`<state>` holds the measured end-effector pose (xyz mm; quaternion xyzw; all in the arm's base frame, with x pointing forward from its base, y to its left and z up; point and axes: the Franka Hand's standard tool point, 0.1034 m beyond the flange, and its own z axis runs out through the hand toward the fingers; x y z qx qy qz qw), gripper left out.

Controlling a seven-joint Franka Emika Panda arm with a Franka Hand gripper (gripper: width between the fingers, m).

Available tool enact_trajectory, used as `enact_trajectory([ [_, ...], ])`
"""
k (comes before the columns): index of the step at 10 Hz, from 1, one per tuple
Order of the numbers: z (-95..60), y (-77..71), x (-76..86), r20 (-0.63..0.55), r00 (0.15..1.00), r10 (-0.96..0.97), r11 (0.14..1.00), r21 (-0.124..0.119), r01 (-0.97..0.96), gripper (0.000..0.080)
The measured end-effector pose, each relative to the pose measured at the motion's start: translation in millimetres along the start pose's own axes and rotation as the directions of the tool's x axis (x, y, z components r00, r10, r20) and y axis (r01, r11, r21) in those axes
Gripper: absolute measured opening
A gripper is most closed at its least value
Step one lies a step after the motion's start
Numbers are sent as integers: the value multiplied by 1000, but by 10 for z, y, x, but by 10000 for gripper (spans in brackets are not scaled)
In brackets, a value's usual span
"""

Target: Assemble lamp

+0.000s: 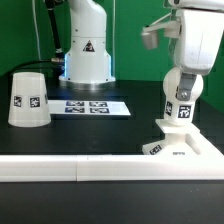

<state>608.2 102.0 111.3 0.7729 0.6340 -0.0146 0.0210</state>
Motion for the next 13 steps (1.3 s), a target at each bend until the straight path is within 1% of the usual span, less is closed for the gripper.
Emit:
enact_trajectory([
  [5, 2, 7, -20, 0, 999, 42, 999, 1, -42, 576],
  [6, 4, 24, -72, -3, 996, 90, 996, 2, -90, 576],
  [7, 9, 34, -107, -4, 973, 230, 973, 2, -230, 576],
  [9, 13, 39, -128, -4, 936, 353, 936, 2, -353, 577],
  [11, 18, 39, -138, -15, 842, 539, 842, 12, -539, 577],
  [12, 18, 39, -133, -17, 817, 577, 817, 11, -577, 577],
  [13, 18, 31, -114, -16, 731, 683, 731, 13, -682, 577],
])
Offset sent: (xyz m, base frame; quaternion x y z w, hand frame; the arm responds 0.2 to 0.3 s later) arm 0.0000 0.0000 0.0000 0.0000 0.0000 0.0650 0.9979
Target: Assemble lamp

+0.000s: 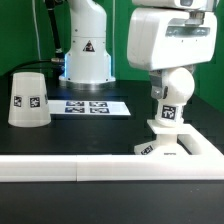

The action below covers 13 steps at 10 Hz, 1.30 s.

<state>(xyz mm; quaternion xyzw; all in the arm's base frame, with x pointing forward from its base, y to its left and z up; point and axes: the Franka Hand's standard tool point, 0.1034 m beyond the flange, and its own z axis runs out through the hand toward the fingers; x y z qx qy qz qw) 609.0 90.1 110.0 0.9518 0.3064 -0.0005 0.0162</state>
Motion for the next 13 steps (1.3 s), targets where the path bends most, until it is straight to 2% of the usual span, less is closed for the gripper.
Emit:
enact_trajectory([
  [4, 4, -25, 9, 1, 961, 275, 961, 0, -275, 578],
  [8, 8, -40, 15, 2, 849, 528, 849, 8, -528, 578],
  [10, 11, -49, 20, -15, 744, 668, 745, 16, -667, 578],
  [13, 13, -104, 64, -34, 532, 846, 533, 59, -844, 578],
])
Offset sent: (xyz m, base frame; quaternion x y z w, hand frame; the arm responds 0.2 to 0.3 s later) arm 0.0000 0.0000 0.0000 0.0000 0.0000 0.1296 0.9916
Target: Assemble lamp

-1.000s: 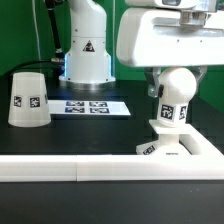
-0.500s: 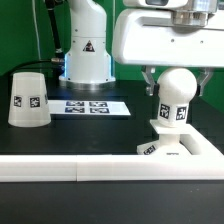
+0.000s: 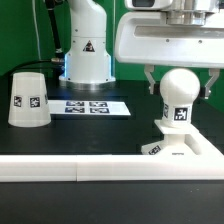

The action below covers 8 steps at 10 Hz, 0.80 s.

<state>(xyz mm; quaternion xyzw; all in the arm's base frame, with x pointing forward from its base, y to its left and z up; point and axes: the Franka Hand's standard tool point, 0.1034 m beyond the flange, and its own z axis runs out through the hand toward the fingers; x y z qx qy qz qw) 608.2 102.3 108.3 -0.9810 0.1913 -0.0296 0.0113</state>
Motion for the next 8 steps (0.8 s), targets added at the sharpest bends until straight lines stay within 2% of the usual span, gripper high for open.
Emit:
enact_trajectory([
  [4, 2, -4, -5, 8, 971, 241, 971, 8, -241, 578],
  [8, 6, -15, -23, 35, 861, 508, 861, 16, -509, 579],
])
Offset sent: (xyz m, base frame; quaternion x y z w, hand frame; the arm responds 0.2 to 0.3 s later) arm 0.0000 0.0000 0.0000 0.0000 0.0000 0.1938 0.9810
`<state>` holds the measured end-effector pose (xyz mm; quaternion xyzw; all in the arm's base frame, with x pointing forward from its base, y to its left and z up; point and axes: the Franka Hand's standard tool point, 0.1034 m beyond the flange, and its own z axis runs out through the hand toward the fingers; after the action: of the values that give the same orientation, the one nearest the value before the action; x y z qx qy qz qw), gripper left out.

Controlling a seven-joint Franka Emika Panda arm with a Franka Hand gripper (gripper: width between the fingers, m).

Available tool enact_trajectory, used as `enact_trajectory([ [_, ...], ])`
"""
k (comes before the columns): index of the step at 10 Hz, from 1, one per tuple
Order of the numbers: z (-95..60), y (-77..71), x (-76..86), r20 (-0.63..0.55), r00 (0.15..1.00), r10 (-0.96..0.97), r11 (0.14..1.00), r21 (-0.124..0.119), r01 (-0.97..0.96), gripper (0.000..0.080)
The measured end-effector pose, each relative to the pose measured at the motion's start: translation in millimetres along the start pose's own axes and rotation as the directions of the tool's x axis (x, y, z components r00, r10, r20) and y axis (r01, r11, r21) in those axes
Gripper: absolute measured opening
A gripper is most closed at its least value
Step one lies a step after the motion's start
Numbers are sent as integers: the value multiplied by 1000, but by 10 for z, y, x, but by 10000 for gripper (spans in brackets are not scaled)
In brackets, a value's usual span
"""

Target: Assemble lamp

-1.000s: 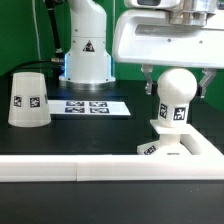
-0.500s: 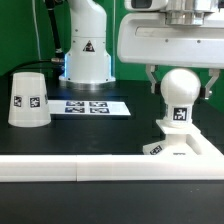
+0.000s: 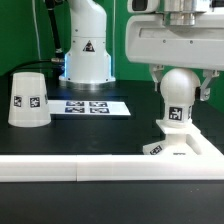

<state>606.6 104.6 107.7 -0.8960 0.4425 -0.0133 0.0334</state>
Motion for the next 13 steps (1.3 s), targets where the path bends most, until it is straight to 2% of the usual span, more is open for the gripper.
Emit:
enact_trajectory([
  [2, 1, -16, -34, 20, 974, 227, 974, 7, -227, 579],
  [4, -1, -34, -41, 60, 901, 429, 903, 12, -430, 579],
  [7, 1, -43, -34, 99, 806, 583, 810, 7, -587, 587],
  [8, 3, -48, -45, 101, 804, 586, 808, 6, -589, 587],
  [9, 5, -48, -45, 100, 820, 564, 823, 9, -568, 677],
  [11, 8, -20, -75, 85, 915, 394, 919, -6, -395, 695],
  [13, 2, -38, -91, 80, 978, 191, 981, 12, -192, 698],
])
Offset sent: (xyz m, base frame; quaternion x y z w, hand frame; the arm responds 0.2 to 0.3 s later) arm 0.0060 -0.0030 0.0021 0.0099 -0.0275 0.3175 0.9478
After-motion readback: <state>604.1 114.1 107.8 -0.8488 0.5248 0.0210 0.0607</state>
